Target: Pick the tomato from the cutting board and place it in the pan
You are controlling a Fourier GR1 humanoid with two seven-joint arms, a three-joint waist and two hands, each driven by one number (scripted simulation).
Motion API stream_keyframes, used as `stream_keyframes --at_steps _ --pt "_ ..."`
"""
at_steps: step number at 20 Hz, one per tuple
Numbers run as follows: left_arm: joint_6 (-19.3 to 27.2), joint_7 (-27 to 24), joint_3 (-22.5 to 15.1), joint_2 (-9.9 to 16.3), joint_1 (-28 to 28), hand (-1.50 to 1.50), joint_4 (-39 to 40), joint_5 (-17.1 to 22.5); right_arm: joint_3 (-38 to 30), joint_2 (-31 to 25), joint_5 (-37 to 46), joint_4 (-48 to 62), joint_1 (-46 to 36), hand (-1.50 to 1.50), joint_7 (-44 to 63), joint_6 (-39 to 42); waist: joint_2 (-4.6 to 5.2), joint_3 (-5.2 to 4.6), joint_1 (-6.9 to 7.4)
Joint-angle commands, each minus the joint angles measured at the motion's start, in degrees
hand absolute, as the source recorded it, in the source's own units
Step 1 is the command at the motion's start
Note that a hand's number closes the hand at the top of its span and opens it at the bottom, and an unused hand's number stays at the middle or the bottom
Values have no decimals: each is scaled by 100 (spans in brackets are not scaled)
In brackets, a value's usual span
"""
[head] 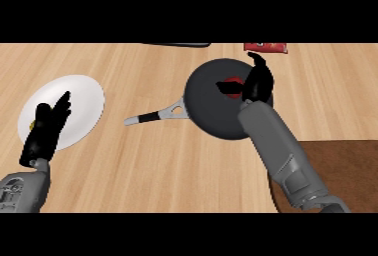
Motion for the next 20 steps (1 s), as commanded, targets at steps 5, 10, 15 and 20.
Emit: stream_keyframes --at_steps 5,10,15,20 --pt "27 28 -89 -48 -105 0 108 -114 -380 1 -858 84 -213 -150 -1392 -1054 8 1 -12" --pt "-188 -99 275 271 81 0 127 133 -683 1 -1382 110 -223 -150 -1909 -1498 -72 -9 -154" --pt "76 -43 137 -25 414 0 -143 -14 -766 0 -1686 -201 258 -150 -2251 -1687 -177 -14 -410" --pt "-27 -124 495 232 743 0 -143 146 -229 0 -1808 -1507 1237 -150 -1936 -1665 -281 -24 -652"
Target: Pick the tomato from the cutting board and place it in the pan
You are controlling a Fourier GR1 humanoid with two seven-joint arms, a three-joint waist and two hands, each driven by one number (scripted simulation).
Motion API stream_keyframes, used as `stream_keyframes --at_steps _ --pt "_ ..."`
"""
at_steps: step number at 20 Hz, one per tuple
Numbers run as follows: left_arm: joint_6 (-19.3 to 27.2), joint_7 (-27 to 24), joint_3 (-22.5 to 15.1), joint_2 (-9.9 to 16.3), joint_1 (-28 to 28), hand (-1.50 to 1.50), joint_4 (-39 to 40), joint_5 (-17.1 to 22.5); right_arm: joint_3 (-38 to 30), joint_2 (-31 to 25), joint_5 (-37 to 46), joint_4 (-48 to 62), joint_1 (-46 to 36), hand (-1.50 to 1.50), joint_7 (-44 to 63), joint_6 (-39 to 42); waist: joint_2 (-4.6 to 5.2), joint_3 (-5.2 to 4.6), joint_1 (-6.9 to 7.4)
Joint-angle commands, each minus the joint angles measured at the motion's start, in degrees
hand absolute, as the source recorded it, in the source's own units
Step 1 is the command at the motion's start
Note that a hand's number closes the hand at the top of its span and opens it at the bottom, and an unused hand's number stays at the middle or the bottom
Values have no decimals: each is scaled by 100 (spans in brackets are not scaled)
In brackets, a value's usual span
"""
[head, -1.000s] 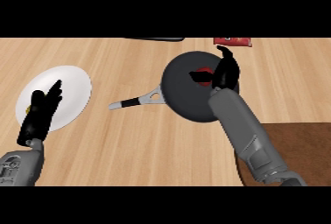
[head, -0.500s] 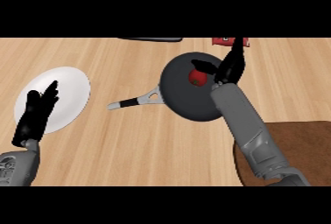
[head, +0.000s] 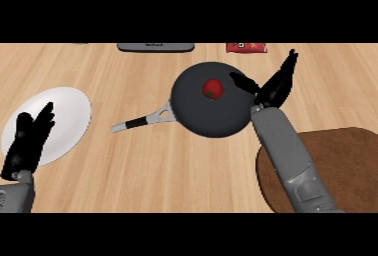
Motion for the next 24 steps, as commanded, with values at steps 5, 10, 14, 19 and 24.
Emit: stream_keyframes --at_steps 5,10,14,19,24 --pt "80 -111 186 -20 513 0 -210 53 617 -197 129 -2439 1978 -150 474 432 -124 -13 -325" --pt "93 118 255 90 182 0 -12 28 1094 -420 8 -4219 3685 -150 578 1104 -108 -14 -463" --pt "33 -197 258 78 470 0 -61 22 1485 -687 322 -5831 4835 -150 1270 1317 -91 -25 -410" --pt "138 84 113 -63 264 0 -307 -59 1398 -1275 33 -7800 6627 -150 1379 1783 -42 -11 -306" --pt "-245 164 303 236 157 0 -276 146 937 -1626 -543 -8948 7797 -150 1316 2211 -12 -3 -184"
